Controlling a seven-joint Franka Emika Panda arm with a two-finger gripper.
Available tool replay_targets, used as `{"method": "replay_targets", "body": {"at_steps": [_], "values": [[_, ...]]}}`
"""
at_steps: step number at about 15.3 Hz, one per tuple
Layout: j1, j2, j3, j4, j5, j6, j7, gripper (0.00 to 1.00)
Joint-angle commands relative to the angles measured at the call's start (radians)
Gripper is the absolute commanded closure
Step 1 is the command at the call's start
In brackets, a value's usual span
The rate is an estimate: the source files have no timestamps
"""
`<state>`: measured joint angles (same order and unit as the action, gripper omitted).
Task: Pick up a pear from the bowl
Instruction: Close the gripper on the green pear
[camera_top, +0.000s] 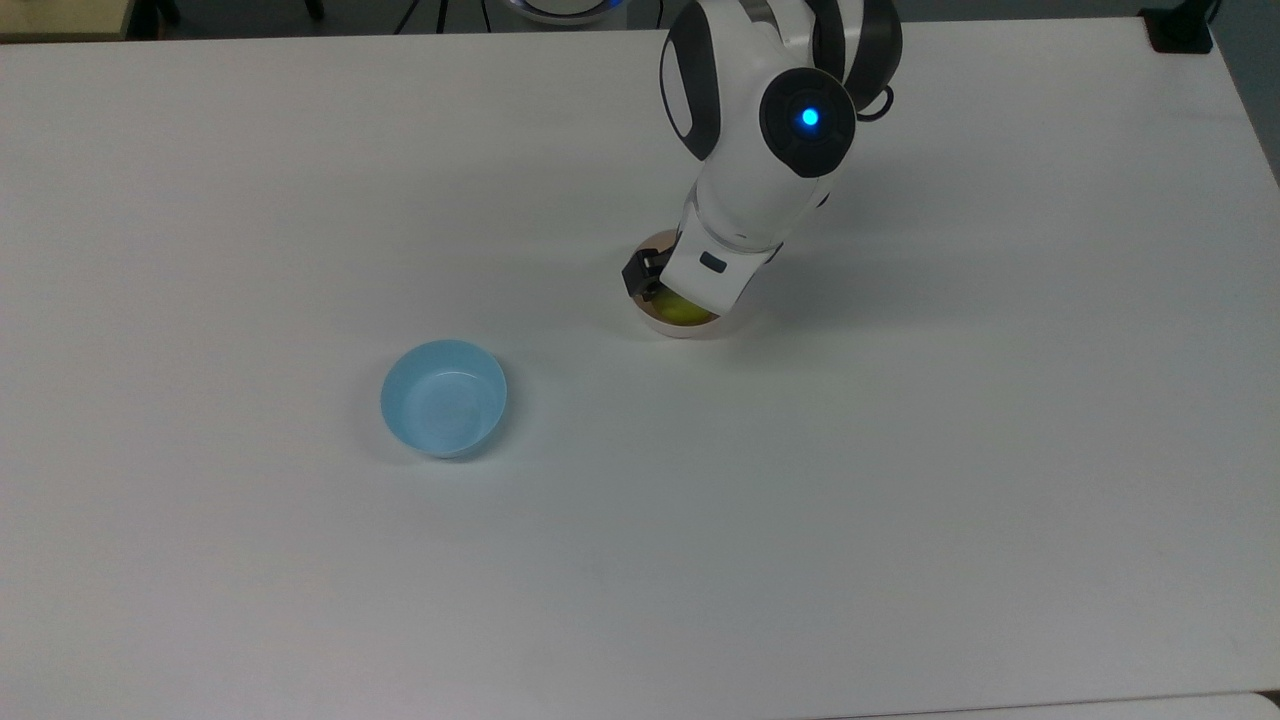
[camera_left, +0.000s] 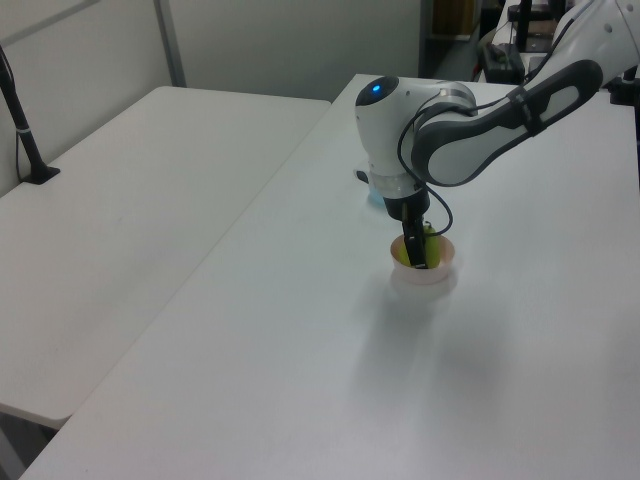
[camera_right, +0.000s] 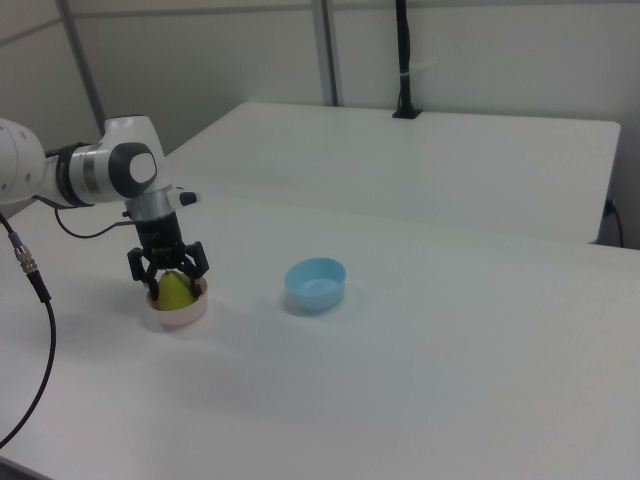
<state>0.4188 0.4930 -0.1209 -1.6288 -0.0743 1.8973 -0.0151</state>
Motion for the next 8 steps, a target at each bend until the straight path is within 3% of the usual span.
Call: {"method": "replay_targets", "body": {"at_steps": [1, 4, 8], "values": [[0.018, 0.002, -0.016, -0.009, -0.013, 0.029, 0.010, 0.42], [0.017, -0.011, -0.016, -0.008, -0.013, 0.020, 0.007, 0.52], [0.006, -0.094, -0.016, -0.008, -0.009, -0.012, 0.001, 0.54]]}}
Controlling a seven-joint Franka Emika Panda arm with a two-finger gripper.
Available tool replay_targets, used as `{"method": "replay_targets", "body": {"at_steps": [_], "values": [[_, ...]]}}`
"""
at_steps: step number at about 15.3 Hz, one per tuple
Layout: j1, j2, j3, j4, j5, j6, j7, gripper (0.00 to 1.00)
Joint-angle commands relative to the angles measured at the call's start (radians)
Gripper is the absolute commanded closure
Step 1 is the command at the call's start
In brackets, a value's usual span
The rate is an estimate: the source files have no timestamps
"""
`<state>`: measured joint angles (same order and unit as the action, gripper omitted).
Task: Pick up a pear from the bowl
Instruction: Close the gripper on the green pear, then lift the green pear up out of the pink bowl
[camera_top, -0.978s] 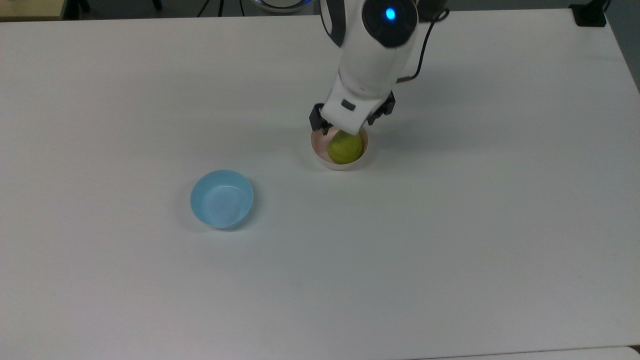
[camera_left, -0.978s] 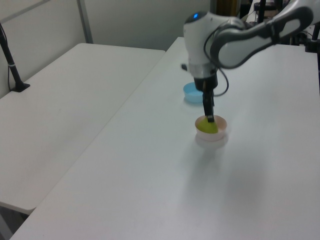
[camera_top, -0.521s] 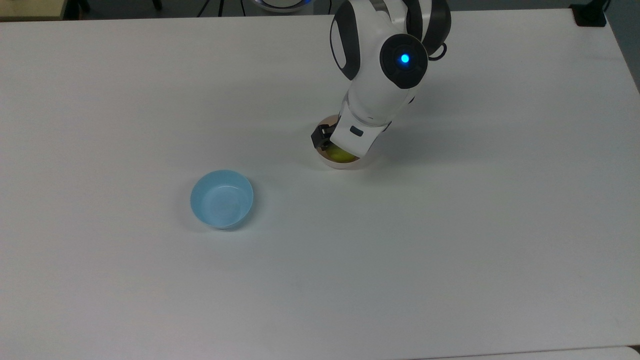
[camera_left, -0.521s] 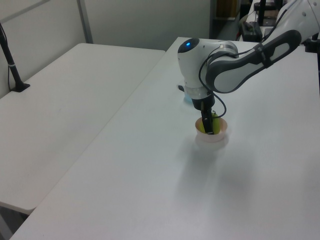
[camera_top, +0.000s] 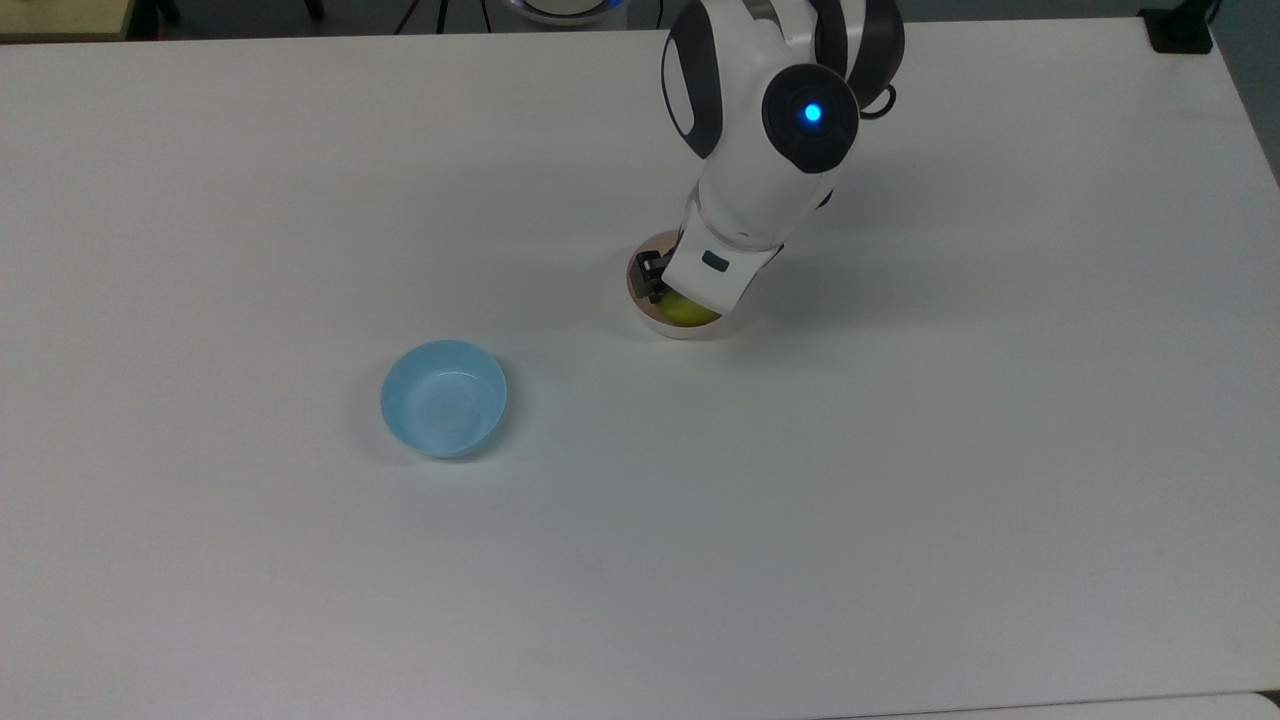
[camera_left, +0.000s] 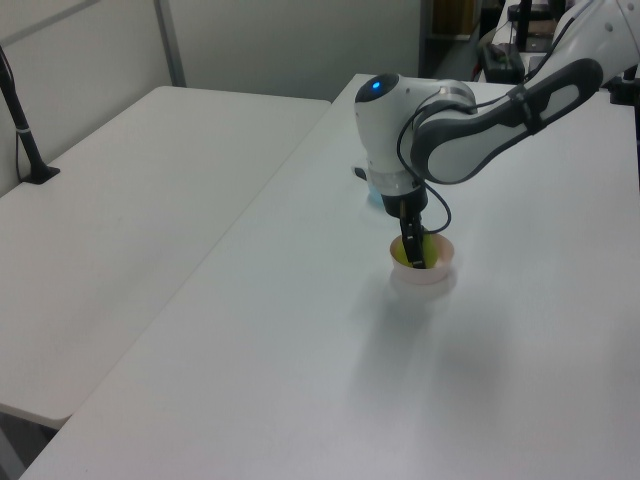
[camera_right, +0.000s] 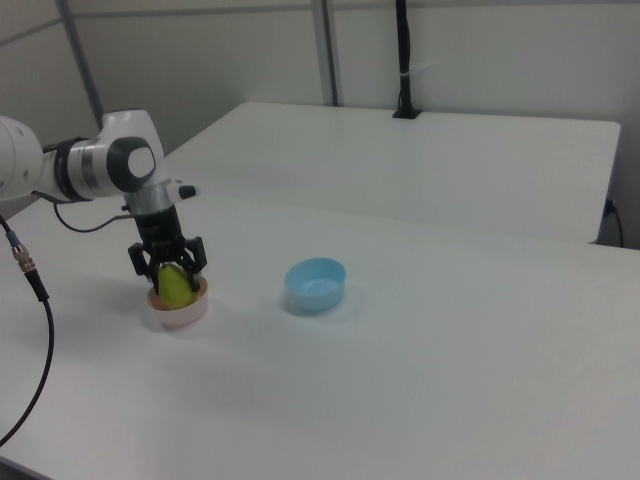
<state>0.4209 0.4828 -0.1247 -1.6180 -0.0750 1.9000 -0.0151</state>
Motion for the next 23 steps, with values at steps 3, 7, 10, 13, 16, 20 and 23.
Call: {"method": "replay_targets", "body": {"at_steps": [3, 7, 10, 13, 16, 20, 23], "values": [[-0.013, -0.160, -0.010, -0.019, 0.003, -0.056, 0.000, 0.54], [-0.057, -0.239, -0.007, -0.019, 0.004, -0.140, -0.034, 0.54], [-0.181, -0.276, 0.064, -0.019, 0.004, -0.194, -0.051, 0.53], [-0.316, -0.279, 0.109, -0.014, 0.000, -0.202, -0.084, 0.53], [-0.398, -0.282, 0.109, -0.014, -0.006, -0.199, -0.129, 0.53], [-0.415, -0.238, 0.102, -0.016, -0.014, -0.180, -0.140, 0.51], [-0.410, -0.170, 0.102, -0.020, -0.028, -0.128, -0.128, 0.51]]}}
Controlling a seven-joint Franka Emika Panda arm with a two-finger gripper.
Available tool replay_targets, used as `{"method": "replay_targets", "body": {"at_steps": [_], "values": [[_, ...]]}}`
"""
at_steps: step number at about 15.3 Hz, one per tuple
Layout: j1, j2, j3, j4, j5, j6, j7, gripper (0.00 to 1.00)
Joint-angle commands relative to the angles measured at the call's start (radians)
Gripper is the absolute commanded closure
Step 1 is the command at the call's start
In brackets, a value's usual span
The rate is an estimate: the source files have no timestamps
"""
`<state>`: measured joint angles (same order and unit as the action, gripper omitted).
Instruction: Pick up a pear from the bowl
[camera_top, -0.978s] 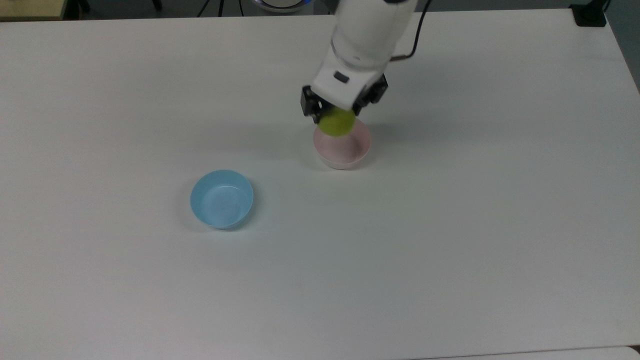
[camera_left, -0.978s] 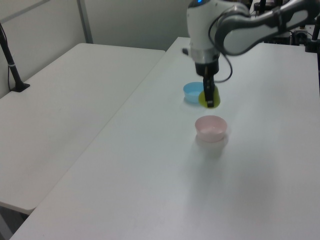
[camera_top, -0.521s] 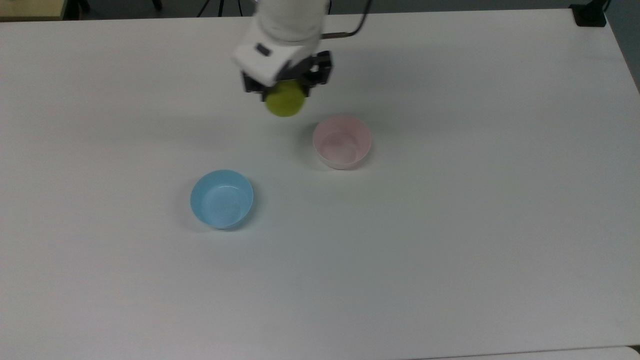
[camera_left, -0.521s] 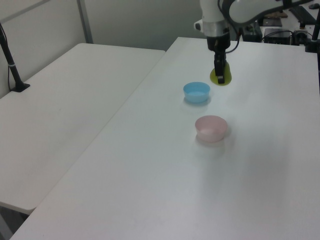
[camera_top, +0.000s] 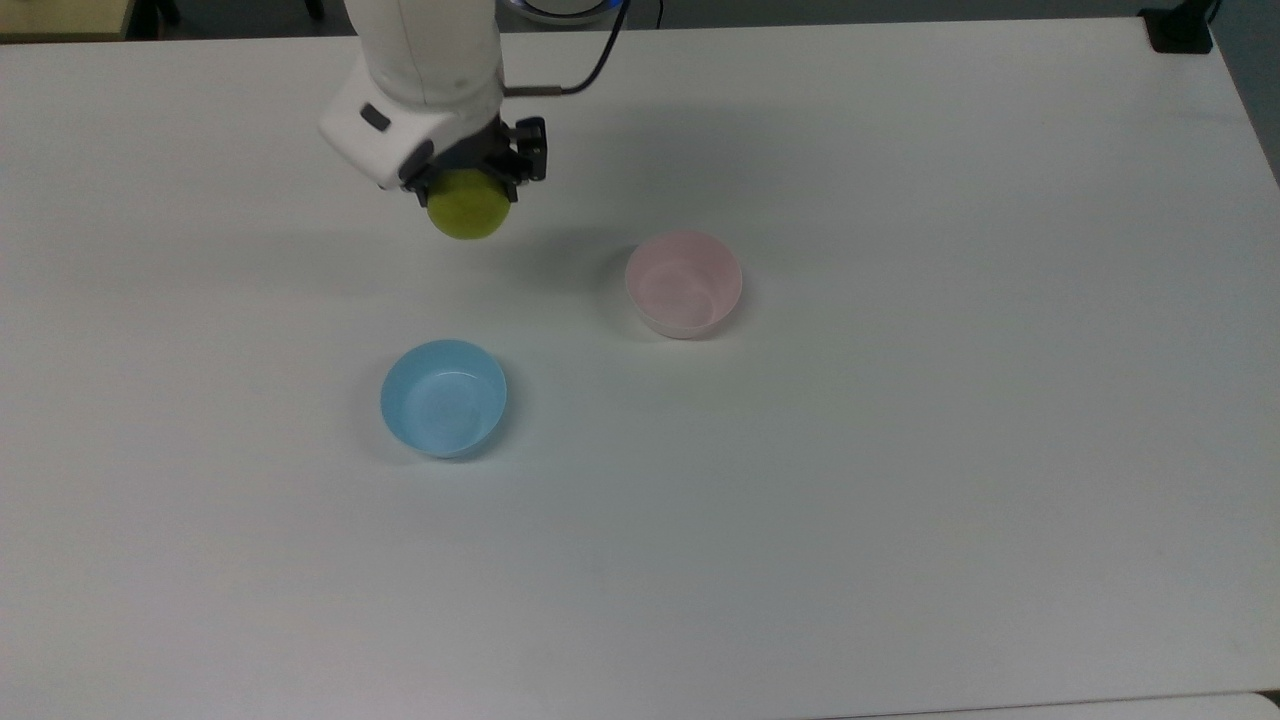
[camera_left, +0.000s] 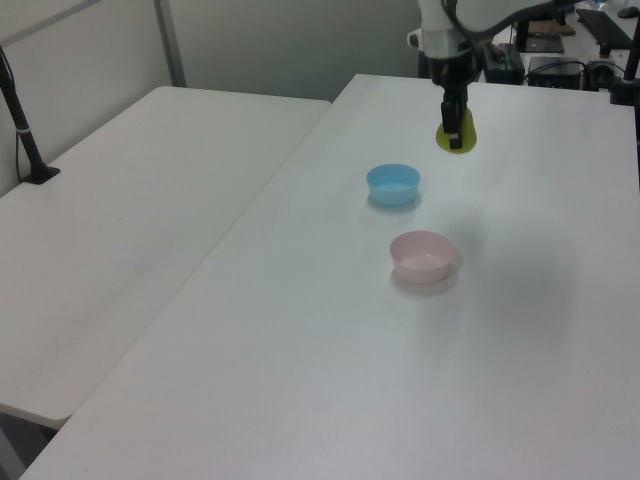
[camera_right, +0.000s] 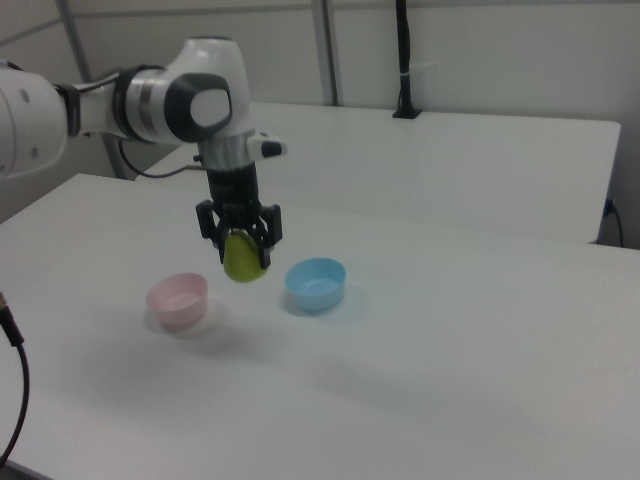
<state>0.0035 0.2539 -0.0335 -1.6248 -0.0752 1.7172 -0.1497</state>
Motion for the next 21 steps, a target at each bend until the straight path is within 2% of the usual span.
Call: {"method": "replay_targets", "body": {"at_steps": [1, 3, 6, 9, 11, 13, 14, 16, 21], "values": [[0.009, 0.077, 0.011, -0.014, -0.029, 0.065, 0.007, 0.51], [0.009, 0.105, 0.011, -0.021, -0.032, 0.096, 0.009, 0.49], [0.009, 0.137, 0.011, -0.032, -0.040, 0.148, 0.009, 0.37], [0.015, 0.188, 0.009, -0.030, -0.086, 0.156, 0.022, 0.28], [0.016, 0.199, 0.011, -0.033, -0.100, 0.196, 0.045, 0.18], [0.024, 0.205, 0.009, -0.037, -0.103, 0.205, 0.047, 0.00], [0.026, 0.202, 0.006, -0.035, -0.103, 0.203, 0.047, 0.00], [0.033, 0.177, -0.008, -0.029, -0.100, 0.193, 0.047, 0.00], [0.026, -0.037, -0.009, -0.029, -0.078, 0.092, 0.053, 0.00]]}}
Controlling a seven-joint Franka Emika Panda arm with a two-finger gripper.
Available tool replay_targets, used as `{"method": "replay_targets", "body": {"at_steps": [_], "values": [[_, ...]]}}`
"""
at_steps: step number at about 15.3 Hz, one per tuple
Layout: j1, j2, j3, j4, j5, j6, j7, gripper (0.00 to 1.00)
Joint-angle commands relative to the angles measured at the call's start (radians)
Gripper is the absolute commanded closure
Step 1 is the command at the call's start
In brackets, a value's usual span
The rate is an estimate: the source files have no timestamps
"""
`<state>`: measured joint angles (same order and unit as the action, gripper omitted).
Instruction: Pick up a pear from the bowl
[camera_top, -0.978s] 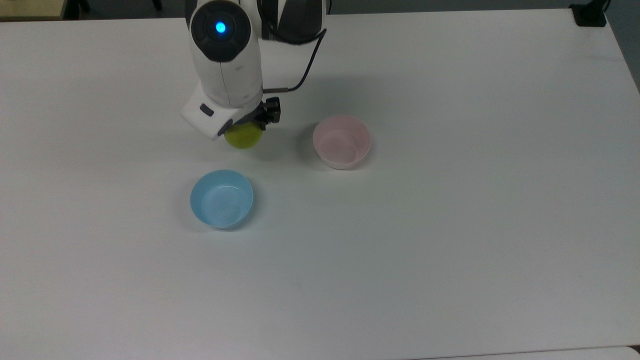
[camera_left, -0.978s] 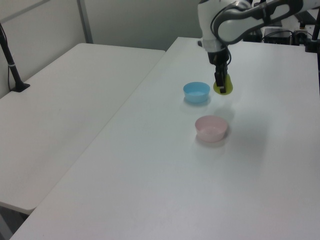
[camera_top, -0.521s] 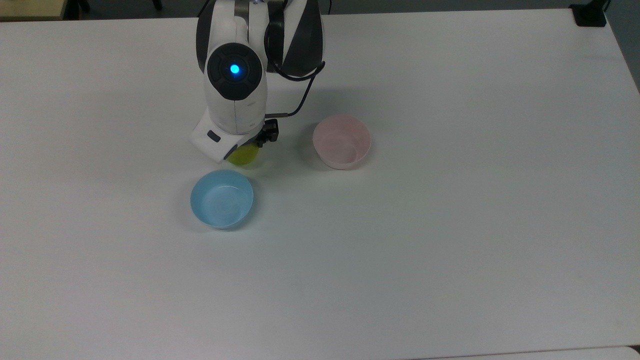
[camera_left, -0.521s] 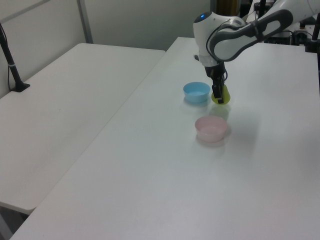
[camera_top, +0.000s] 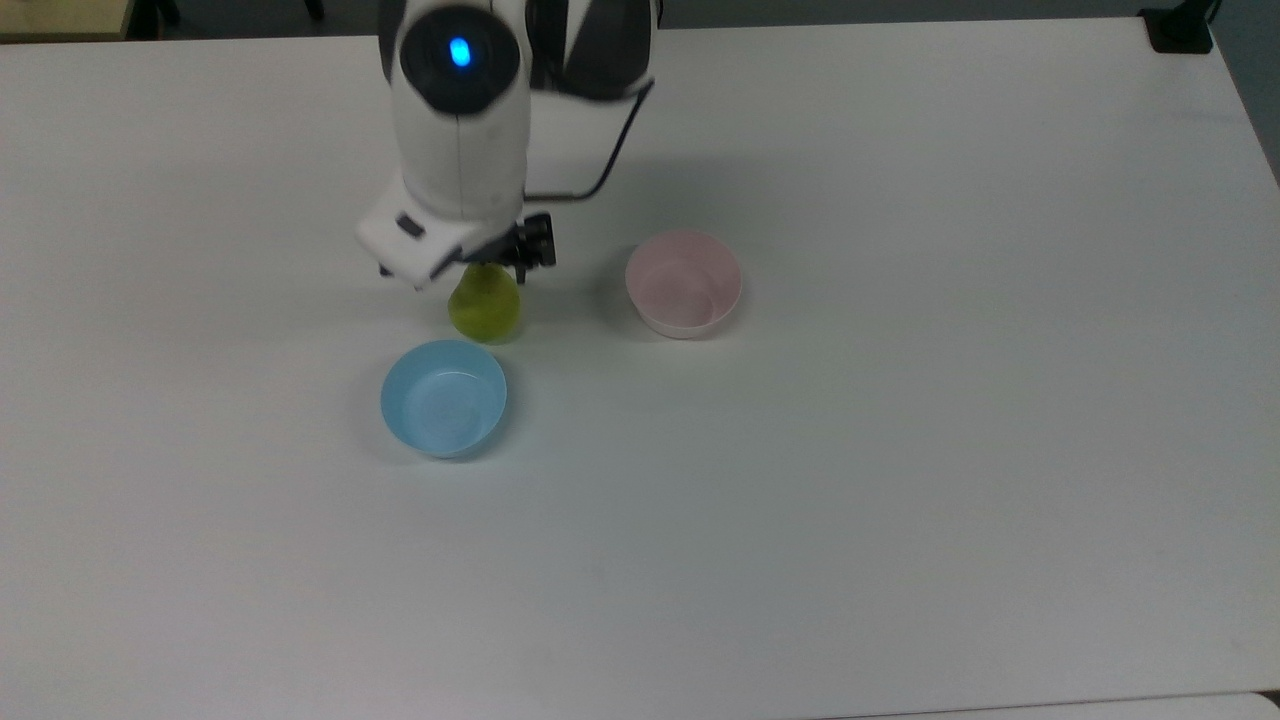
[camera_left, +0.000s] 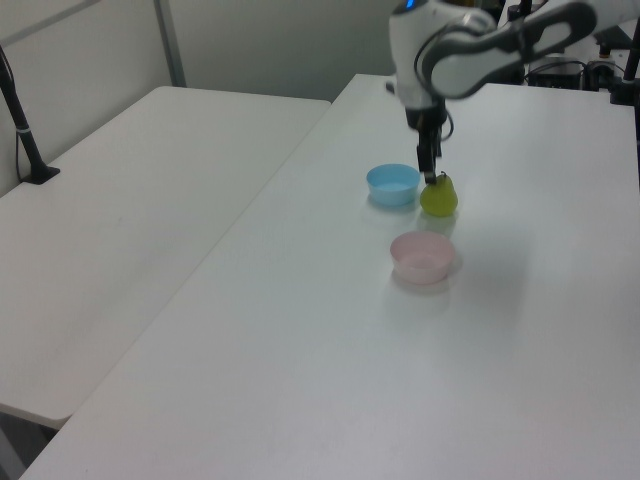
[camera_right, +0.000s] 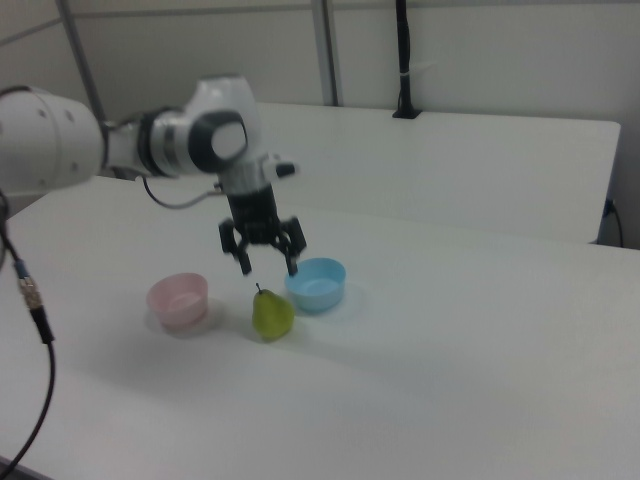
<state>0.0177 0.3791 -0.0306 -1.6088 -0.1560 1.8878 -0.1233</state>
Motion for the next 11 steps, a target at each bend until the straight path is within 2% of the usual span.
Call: {"method": "replay_targets", "body": {"at_steps": [1, 3, 4, 6, 11], "values": [[0.008, -0.199, -0.012, -0.046, 0.007, -0.102, 0.043, 0.00], [0.013, -0.256, -0.038, -0.048, 0.012, -0.130, 0.094, 0.00], [0.019, -0.285, -0.067, -0.049, 0.048, -0.137, 0.118, 0.00], [0.018, -0.301, -0.071, -0.048, 0.098, -0.170, 0.122, 0.00], [0.018, -0.302, -0.087, -0.045, 0.099, -0.200, 0.123, 0.00]]}}
